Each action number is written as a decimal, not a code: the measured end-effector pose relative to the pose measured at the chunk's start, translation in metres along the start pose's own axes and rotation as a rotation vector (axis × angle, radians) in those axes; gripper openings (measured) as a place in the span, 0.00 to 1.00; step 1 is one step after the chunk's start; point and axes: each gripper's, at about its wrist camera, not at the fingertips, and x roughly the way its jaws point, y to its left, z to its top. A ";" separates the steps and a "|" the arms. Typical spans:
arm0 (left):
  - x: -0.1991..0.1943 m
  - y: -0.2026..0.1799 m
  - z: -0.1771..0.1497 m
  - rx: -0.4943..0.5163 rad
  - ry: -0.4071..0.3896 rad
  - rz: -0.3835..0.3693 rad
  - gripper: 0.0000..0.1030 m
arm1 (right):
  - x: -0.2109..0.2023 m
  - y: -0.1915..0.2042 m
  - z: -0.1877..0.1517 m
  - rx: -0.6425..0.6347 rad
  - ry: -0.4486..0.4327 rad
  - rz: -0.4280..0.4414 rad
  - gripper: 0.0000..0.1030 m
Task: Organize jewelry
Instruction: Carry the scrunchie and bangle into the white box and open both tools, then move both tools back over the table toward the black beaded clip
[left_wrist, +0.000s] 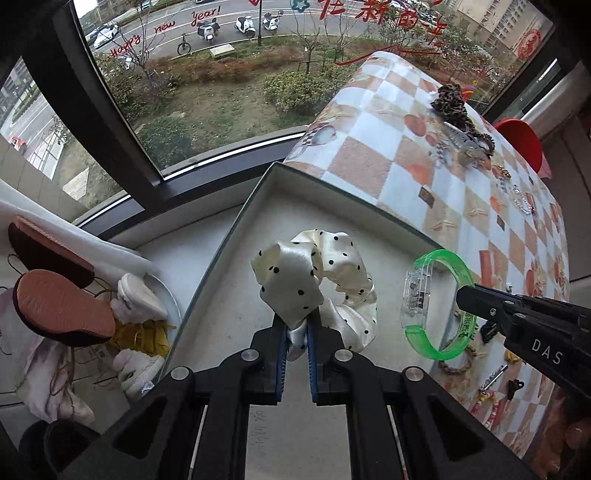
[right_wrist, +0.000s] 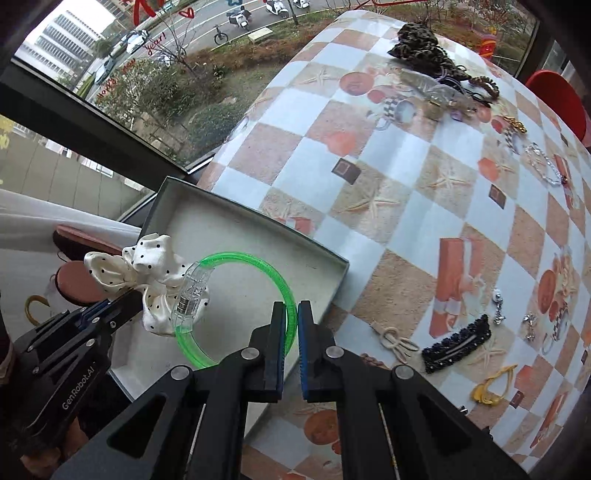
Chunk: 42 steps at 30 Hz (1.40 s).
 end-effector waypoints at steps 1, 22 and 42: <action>0.004 0.003 0.000 -0.002 0.002 0.008 0.12 | 0.005 0.003 0.002 -0.004 0.006 -0.015 0.06; 0.045 0.006 -0.020 0.109 0.051 0.152 0.13 | 0.073 0.005 0.022 0.012 0.116 -0.117 0.08; -0.001 -0.025 -0.032 0.214 0.006 0.246 1.00 | -0.027 -0.060 -0.005 0.213 -0.019 -0.012 0.80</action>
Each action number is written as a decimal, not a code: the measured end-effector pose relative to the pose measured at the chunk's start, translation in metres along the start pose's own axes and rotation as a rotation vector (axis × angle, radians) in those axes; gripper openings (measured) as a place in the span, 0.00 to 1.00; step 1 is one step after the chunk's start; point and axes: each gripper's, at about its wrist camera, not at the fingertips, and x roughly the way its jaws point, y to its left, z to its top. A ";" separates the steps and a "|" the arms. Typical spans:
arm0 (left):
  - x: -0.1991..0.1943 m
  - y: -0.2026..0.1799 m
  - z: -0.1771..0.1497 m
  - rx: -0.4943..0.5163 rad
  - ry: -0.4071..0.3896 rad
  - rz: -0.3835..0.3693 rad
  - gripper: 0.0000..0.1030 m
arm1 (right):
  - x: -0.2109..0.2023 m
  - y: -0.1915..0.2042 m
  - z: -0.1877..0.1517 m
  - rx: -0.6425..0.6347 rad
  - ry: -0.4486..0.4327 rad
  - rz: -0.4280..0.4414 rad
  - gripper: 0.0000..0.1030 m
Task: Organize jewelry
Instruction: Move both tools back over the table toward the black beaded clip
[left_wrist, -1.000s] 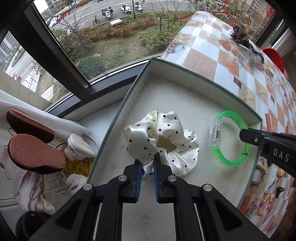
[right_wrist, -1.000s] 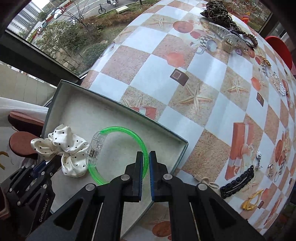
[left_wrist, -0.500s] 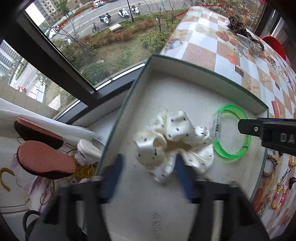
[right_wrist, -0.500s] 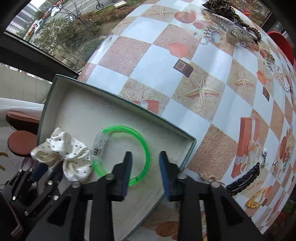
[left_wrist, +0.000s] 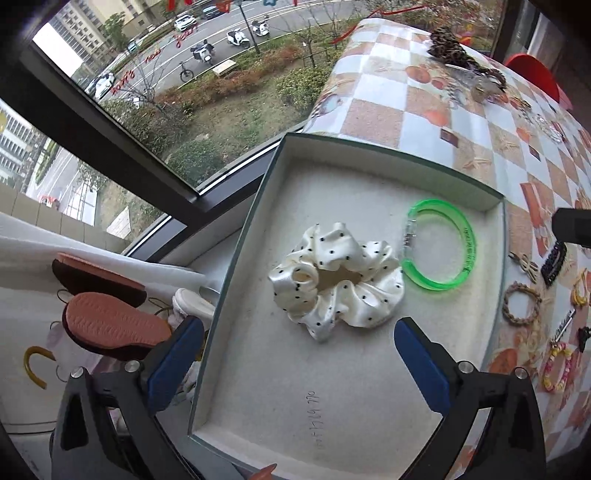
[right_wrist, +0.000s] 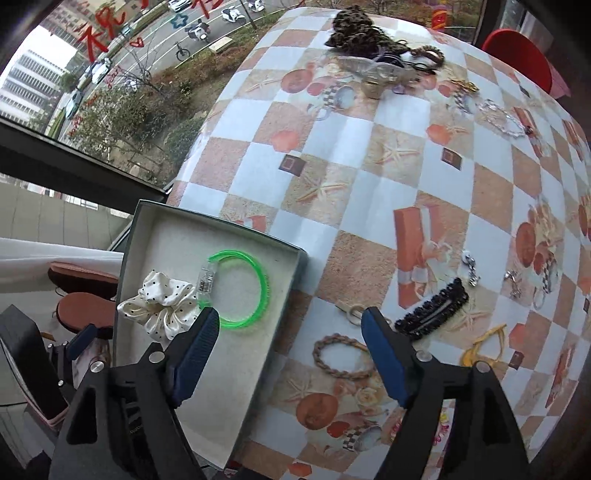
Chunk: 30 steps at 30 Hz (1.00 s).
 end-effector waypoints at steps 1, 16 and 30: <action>-0.003 -0.003 0.001 0.014 -0.005 0.005 1.00 | -0.004 -0.010 -0.004 0.022 -0.002 -0.004 0.82; -0.042 -0.089 0.019 0.248 -0.079 -0.046 1.00 | -0.031 -0.155 -0.093 0.306 0.024 -0.109 0.84; -0.047 -0.172 0.024 0.415 -0.044 -0.117 1.00 | -0.030 -0.224 -0.140 0.438 0.055 -0.142 0.84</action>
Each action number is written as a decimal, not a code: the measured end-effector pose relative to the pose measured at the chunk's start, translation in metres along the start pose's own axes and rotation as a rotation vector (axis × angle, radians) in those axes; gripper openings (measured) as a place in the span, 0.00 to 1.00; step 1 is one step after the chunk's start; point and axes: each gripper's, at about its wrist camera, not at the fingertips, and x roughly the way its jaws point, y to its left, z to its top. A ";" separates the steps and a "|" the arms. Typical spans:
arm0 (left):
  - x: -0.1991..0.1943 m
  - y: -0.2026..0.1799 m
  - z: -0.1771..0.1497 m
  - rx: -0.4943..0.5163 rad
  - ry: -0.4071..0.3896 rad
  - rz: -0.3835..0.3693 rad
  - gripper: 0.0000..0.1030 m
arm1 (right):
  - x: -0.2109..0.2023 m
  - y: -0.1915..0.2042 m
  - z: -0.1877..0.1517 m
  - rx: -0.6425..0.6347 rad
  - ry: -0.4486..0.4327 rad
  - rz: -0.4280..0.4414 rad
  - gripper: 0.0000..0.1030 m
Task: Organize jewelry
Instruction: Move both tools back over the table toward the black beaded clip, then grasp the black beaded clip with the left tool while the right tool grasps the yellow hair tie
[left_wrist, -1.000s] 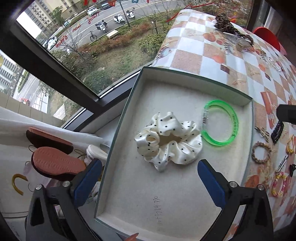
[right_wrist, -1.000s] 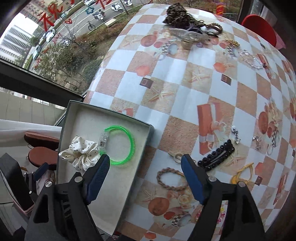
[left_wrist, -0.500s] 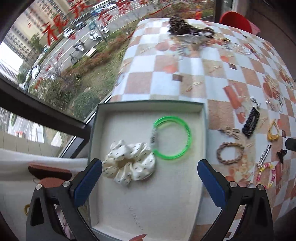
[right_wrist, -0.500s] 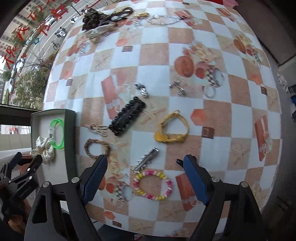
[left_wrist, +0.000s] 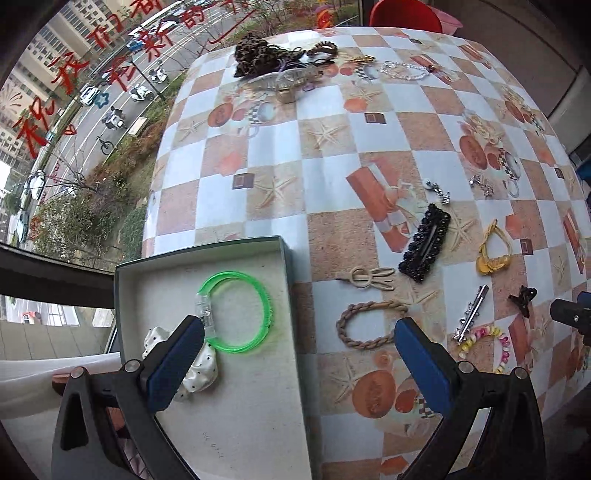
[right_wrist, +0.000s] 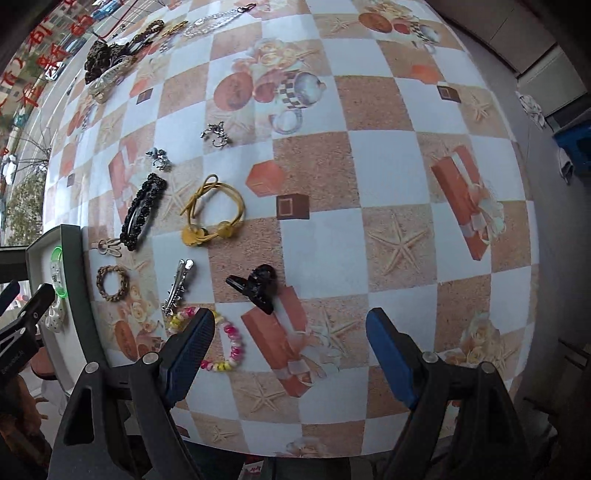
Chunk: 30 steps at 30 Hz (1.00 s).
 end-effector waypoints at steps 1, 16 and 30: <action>0.001 -0.006 0.002 0.015 0.003 -0.009 1.00 | 0.001 -0.002 0.001 0.006 0.001 0.002 0.84; 0.042 -0.061 0.032 0.135 0.022 -0.105 1.00 | 0.024 0.025 0.047 -0.046 -0.019 0.018 0.84; 0.083 -0.079 0.048 0.180 0.078 -0.144 0.95 | 0.062 0.048 0.074 -0.111 0.009 -0.028 0.67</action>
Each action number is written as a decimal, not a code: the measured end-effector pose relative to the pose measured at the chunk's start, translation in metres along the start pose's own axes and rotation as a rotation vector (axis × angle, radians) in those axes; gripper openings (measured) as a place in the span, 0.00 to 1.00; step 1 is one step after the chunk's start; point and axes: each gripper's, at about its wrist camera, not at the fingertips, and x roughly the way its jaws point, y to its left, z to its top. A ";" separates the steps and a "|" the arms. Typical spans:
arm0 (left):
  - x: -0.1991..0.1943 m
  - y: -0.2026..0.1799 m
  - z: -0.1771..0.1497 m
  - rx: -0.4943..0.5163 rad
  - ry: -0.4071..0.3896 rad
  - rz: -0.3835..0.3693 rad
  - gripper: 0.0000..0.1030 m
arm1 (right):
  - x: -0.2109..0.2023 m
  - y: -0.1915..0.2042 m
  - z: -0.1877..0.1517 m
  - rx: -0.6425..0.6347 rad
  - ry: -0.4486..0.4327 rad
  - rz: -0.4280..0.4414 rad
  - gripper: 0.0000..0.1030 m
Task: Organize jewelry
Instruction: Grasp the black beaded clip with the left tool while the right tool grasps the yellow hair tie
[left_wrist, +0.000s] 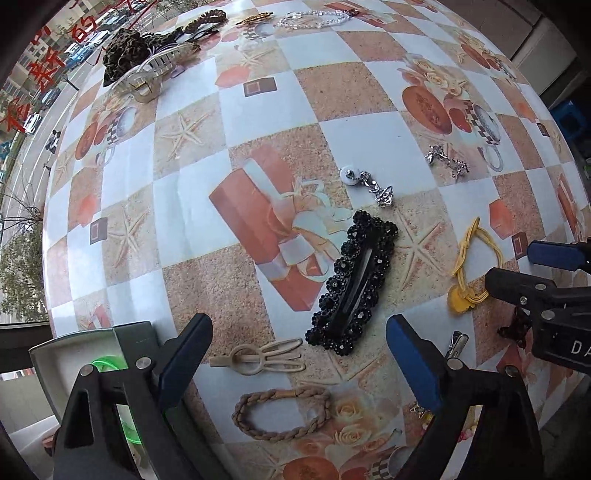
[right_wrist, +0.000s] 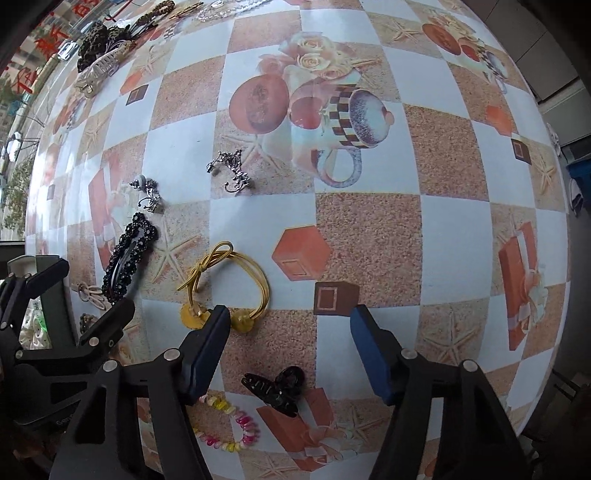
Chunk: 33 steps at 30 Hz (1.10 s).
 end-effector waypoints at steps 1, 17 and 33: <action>0.002 -0.002 0.001 0.008 0.002 -0.001 0.95 | 0.001 0.003 0.001 -0.013 -0.003 -0.012 0.67; -0.004 -0.013 0.019 0.029 -0.008 -0.074 0.38 | 0.002 0.044 -0.002 -0.102 -0.028 -0.060 0.13; -0.045 0.015 0.008 -0.071 -0.062 -0.132 0.38 | -0.049 -0.002 -0.011 -0.038 -0.061 0.054 0.13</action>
